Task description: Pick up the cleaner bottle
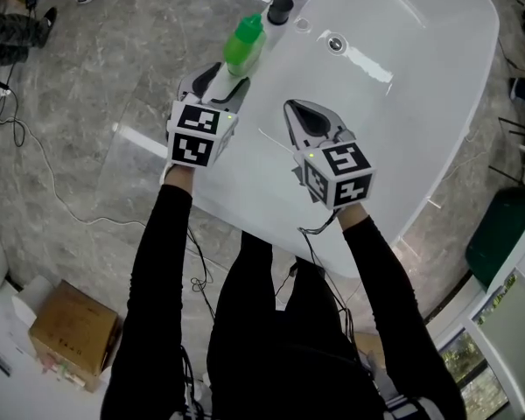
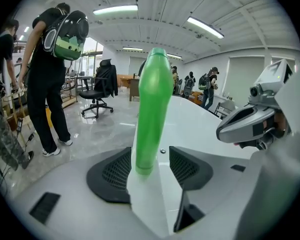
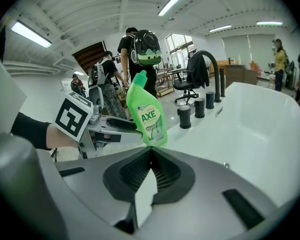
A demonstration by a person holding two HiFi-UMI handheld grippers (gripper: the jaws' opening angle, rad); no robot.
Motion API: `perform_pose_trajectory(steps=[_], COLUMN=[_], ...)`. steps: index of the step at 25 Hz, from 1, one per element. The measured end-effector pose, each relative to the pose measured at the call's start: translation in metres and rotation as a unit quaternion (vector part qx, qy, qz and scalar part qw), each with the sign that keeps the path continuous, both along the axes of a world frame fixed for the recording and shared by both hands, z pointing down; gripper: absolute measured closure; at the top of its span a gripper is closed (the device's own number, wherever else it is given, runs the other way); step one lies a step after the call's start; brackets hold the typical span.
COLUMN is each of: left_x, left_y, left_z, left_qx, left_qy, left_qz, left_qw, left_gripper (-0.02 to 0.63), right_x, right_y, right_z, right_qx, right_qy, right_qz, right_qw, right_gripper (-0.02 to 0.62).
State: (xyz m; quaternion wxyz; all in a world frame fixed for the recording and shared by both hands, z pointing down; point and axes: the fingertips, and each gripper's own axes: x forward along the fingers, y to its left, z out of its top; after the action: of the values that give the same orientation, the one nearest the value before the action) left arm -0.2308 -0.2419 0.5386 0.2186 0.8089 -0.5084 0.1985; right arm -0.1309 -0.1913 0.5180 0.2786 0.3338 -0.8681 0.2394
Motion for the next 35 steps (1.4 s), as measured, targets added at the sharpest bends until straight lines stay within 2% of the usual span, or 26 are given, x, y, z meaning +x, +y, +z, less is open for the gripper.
perform_pose_trajectory(steps=[11, 19, 24, 27, 35], left_x=[0.011, 0.022, 0.022, 0.023, 0.023], left_y=[-0.032, -0.057, -0.061, -0.06, -0.056], left_z=[0.003, 0.007, 0.008, 0.012, 0.009], left_qx=[0.011, 0.023, 0.029, 0.028, 0.031], left_qy=[-0.007, -0.036, -0.045, -0.048, -0.05], left_qz=[0.004, 0.007, 0.009, 0.011, 0.013], left_qw=[0.9999, 0.999, 0.9985, 0.9984, 0.9982], left_gripper=[0.36, 0.362, 0.365, 0.4, 0.408], right_x=[0.011, 0.018, 0.022, 0.024, 0.024], right_y=[-0.005, -0.005, -0.002, 0.0, 0.001], right_z=[0.006, 0.011, 0.017, 0.019, 0.015], right_qx=[-0.008, -0.013, -0.018, -0.019, -0.014], right_qy=[0.0, -0.003, -0.002, 0.0, -0.002], right_qz=[0.019, 0.03, 0.033, 0.033, 0.035], right_qw=[1.0, 0.999, 0.999, 0.999, 0.999], right_gripper=[0.595, 0.594, 0.594, 0.594, 0.594])
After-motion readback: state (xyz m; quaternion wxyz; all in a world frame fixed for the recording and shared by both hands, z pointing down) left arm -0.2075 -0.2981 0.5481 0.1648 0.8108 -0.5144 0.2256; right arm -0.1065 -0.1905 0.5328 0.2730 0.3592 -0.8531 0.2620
